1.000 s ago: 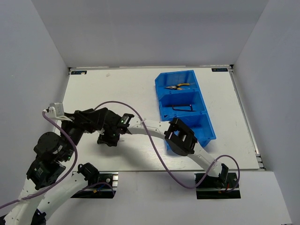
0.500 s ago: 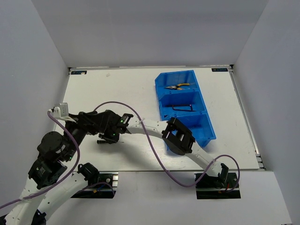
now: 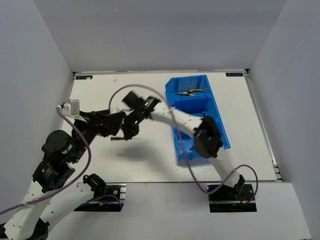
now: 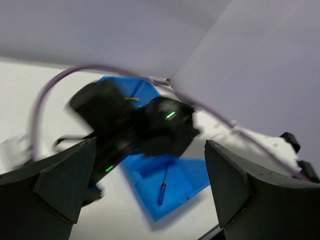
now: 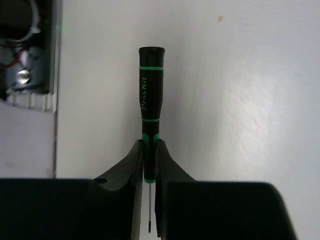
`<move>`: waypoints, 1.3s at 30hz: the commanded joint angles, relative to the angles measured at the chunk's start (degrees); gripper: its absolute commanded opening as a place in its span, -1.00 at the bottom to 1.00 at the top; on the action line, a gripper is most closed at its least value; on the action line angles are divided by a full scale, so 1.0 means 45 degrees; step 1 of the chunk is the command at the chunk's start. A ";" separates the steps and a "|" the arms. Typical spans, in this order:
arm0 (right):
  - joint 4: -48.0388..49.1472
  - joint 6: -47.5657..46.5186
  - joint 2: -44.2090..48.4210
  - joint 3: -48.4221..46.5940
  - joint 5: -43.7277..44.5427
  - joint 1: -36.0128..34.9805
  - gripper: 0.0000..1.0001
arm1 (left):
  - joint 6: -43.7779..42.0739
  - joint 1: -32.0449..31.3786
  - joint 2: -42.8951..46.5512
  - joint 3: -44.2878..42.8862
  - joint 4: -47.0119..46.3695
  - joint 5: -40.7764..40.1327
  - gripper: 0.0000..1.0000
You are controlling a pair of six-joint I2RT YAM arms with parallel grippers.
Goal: Sort the tools into containers
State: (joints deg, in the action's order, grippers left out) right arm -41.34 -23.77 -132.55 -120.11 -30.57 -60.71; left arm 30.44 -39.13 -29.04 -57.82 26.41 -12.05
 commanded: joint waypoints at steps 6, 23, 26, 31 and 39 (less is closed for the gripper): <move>-0.3489 -0.2508 0.6854 0.3090 -0.1493 0.2823 -1.00 | -0.0982 -0.0053 -0.0713 -0.0822 -0.1632 0.1058 1.00; -0.1926 -0.4815 1.2093 1.2356 0.3140 0.7120 -1.00 | -0.0260 -0.0053 -0.3313 0.0875 -0.2316 0.1976 1.00; -0.2159 -0.5166 1.2112 1.2727 0.2888 0.7375 -0.56 | -0.0142 -0.0053 -0.3606 0.1324 -0.2178 0.2112 1.00; -0.2961 -0.5402 1.2521 1.2396 0.2048 0.7689 0.81 | 0.0170 -0.0053 -0.3899 0.1599 -0.1127 0.1216 1.00; -0.1268 -0.0899 1.3421 1.1381 0.1420 0.7885 0.81 | -0.0221 -0.0306 -0.6123 0.0271 0.1454 0.0197 1.00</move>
State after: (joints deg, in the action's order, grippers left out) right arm -52.21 -38.76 -73.36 -65.69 -22.70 -25.50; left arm 30.61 -39.38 -54.83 -53.76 27.90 -9.63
